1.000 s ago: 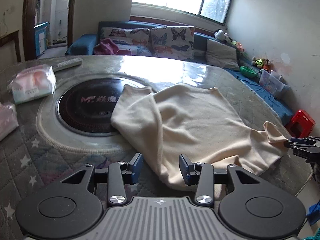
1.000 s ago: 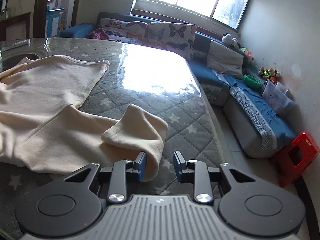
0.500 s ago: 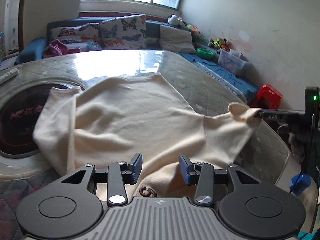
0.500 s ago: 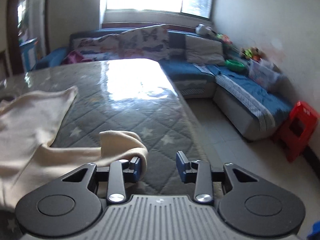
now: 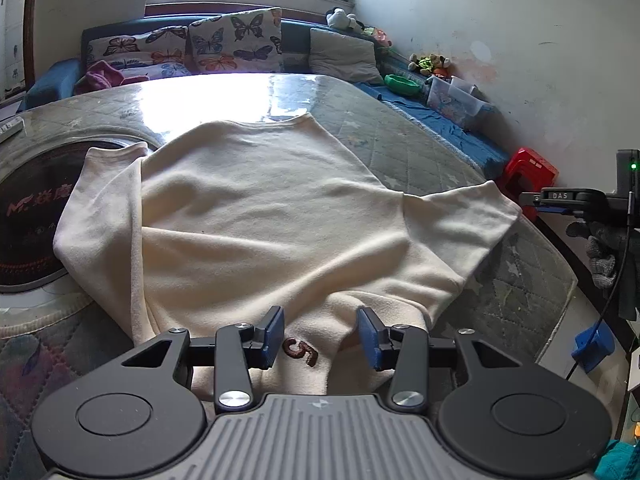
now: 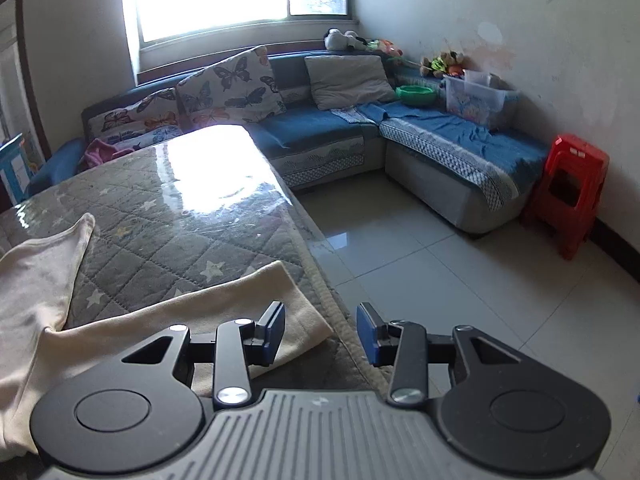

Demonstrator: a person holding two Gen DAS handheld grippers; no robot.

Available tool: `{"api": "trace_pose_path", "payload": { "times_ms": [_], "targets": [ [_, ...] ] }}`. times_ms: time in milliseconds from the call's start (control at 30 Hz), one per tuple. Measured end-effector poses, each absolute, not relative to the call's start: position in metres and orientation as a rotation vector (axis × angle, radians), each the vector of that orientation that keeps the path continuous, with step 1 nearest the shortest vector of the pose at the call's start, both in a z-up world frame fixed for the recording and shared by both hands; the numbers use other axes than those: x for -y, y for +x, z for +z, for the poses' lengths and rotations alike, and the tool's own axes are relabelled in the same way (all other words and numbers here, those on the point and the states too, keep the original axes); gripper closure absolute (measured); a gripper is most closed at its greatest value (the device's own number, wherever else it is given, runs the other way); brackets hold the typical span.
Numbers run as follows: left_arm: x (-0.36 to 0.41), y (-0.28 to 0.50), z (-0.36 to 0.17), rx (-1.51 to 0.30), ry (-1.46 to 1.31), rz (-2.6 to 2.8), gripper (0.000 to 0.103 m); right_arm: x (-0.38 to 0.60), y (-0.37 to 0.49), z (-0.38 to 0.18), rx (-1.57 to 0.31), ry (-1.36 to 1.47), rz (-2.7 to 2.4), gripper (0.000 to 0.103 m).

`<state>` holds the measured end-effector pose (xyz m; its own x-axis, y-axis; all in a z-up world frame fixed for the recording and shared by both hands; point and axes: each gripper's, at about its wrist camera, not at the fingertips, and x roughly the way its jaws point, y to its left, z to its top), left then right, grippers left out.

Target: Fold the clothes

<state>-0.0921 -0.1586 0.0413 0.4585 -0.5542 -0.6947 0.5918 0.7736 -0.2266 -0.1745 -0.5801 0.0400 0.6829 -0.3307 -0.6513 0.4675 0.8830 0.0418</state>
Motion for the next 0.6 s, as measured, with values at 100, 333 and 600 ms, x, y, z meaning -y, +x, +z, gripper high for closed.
{"api": "trace_pose_path", "payload": {
  "times_ms": [100, 333, 600],
  "targets": [
    [0.162, -0.093, 0.043, -0.825, 0.046, -0.714, 0.058, 0.566, -0.167, 0.04, -0.693, 0.192, -0.398, 0.063],
    [0.162, -0.106, 0.042, -0.817, 0.089, -0.749, 0.06, 0.525, -0.15, 0.038, -0.732, 0.133, -0.246, 0.063],
    [0.16, -0.114, 0.043, -0.736, 0.177, -0.752, 0.06, 0.458, -0.142, 0.05, -0.748, -0.011, 0.013, 0.063]
  ]
}}
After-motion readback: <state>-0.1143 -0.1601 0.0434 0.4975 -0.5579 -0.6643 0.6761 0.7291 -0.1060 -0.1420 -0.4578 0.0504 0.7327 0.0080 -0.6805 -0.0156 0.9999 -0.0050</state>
